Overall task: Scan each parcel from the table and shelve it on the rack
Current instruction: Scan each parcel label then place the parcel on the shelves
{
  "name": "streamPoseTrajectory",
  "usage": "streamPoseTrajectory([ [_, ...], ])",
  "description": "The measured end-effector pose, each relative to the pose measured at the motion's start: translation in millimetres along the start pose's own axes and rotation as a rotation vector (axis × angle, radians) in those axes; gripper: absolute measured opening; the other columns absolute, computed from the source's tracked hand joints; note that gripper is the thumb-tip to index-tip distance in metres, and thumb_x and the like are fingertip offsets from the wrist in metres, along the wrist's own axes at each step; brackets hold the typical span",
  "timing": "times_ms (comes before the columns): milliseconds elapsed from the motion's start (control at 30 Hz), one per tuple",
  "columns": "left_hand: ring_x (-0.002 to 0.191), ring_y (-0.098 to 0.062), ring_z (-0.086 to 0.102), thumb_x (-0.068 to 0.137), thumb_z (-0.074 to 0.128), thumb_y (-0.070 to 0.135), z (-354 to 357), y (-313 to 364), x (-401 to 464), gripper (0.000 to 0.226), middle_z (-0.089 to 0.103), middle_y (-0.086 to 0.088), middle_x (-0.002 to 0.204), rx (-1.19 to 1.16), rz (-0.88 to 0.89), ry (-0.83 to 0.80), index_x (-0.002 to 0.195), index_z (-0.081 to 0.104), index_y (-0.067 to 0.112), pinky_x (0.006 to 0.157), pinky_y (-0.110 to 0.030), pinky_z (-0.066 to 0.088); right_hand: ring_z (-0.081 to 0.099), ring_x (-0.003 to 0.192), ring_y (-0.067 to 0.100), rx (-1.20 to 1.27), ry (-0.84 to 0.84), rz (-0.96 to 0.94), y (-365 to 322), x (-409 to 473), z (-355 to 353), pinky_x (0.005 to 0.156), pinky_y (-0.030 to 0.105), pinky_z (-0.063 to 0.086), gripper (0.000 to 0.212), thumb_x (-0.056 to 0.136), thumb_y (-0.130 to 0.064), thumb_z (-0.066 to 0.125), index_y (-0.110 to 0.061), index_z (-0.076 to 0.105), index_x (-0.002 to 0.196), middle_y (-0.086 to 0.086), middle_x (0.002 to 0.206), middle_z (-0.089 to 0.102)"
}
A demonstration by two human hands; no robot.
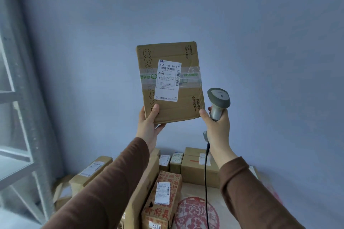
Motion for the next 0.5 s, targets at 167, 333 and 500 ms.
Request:
streamPoseTrajectory([
  [167, 0.115, -0.024, 0.070, 0.097, 0.071, 0.031, -35.6, 53.4, -32.0, 0.050, 0.067, -0.010, 0.135, 0.019, 0.000, 0.100, 0.142, 0.053, 0.018, 0.096, -0.039, 0.061, 0.060, 0.083, 0.008, 0.183, -0.124, 0.091, -0.9, -26.7, 53.6, 0.079, 0.025, 0.046, 0.024, 0.092, -0.018, 0.075, -0.019, 0.060, 0.111, -0.007, 0.092, 0.063],
  [333, 0.105, -0.024, 0.071, 0.097, 0.071, 0.031, -92.6, 122.0, -71.7, 0.046, 0.069, -0.005, 0.122, 0.069, 0.050, 0.223, 0.139, 0.055, 0.019, 0.094, -0.038, 0.061, 0.060, 0.085, 0.008, 0.295, -0.227, 0.147, -17.2, -73.8, 123.9, 0.077, 0.026, 0.046, 0.021, 0.094, -0.016, 0.073, -0.021, 0.060, 0.109, -0.008, 0.094, 0.064],
  [500, 0.089, -0.015, 0.075, 0.097, 0.071, 0.033, -175.1, 207.2, -137.6, 0.050, 0.070, -0.003, 0.118, 0.161, 0.149, 0.343, 0.142, 0.054, 0.019, 0.093, -0.038, 0.062, 0.061, 0.091, 0.012, 0.373, -0.386, 0.172, -56.5, -157.5, 208.2, 0.078, 0.025, 0.047, 0.023, 0.095, -0.014, 0.072, -0.020, 0.058, 0.114, -0.009, 0.096, 0.064],
])
Point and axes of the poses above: each hand's wrist, its own x-axis towards the middle knuckle, its own z-axis out of the palm, y = z × x, the point moved 2 cm from there along x, towards the middle knuckle
